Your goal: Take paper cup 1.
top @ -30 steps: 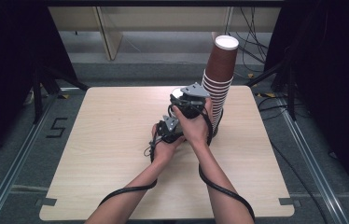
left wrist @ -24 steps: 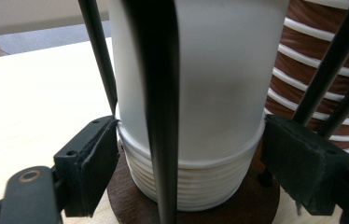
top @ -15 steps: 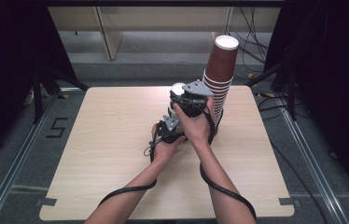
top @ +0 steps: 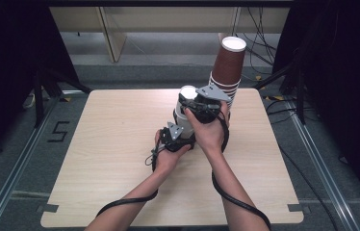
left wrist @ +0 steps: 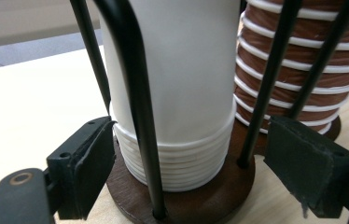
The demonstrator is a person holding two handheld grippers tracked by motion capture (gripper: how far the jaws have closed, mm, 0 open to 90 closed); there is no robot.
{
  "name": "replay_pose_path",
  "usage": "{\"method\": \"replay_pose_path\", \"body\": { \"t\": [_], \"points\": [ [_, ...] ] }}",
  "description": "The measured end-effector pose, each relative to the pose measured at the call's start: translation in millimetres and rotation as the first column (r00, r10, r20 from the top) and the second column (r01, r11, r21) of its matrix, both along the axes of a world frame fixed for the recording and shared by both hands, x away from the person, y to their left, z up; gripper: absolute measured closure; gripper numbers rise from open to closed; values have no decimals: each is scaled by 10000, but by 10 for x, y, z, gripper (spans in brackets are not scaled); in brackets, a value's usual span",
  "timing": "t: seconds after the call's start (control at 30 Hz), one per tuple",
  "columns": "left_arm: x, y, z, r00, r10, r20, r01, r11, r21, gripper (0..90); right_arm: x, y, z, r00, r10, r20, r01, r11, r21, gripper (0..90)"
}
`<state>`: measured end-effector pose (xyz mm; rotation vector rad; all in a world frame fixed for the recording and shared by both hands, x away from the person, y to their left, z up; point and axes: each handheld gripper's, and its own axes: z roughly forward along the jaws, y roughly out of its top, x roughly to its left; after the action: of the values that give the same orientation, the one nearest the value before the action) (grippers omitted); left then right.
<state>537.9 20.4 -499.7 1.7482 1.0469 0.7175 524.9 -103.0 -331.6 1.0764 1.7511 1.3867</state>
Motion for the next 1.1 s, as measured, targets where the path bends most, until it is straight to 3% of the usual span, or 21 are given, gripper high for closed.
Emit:
{"method": "replay_pose_path", "body": {
  "t": [0.3,0.33,0.53,0.57,0.63,0.67,0.77,0.93,1.03,1.1],
  "points": [
    [-130,120,61,9992,-395,12,394,9986,357,143,-145,-76,30,9997,242,-44,-241,9994,253,361],
    [-148,134,65,9992,-403,55,402,9991,164,143,-145,-76,30,9997,242,-44,-241,9994,253,361],
    [-291,325,125,9983,-559,185,551,9978,379,142,-286,-165,44,9994,337,-97,-333,9986,417,361],
    [-316,345,132,9980,-574,261,569,9981,216,142,-311,-180,42,9994,307,-139,-300,9984,482,361],
    [-371,404,165,9976,-650,234,643,9975,295,141,-347,-223,32,9993,359,-97,-354,9982,489,361],
    [-419,449,188,9969,-709,338,702,9973,218,141,-389,-257,14,9990,357,-278,-337,9969,711,361],
    [-463,495,210,9963,-777,369,771,9969,181,141,-418,-307,-4,9994,267,-219,-255,9982,545,361],
    [-555,584,265,9948,-884,510,885,9961,12,138,-495,-395,-97,9980,247,-588,-192,9955,926,360],
    [-607,625,274,9946,-907,503,911,9958,-47,136,-510,-439,-133,9984,192,-539,-147,9965,826,361],
    [-639,654,277,9948,-899,486,907,9958,-144,123,-530,-472,-165,9970,195,-747,-114,9941,1078,360]
  ]
}}
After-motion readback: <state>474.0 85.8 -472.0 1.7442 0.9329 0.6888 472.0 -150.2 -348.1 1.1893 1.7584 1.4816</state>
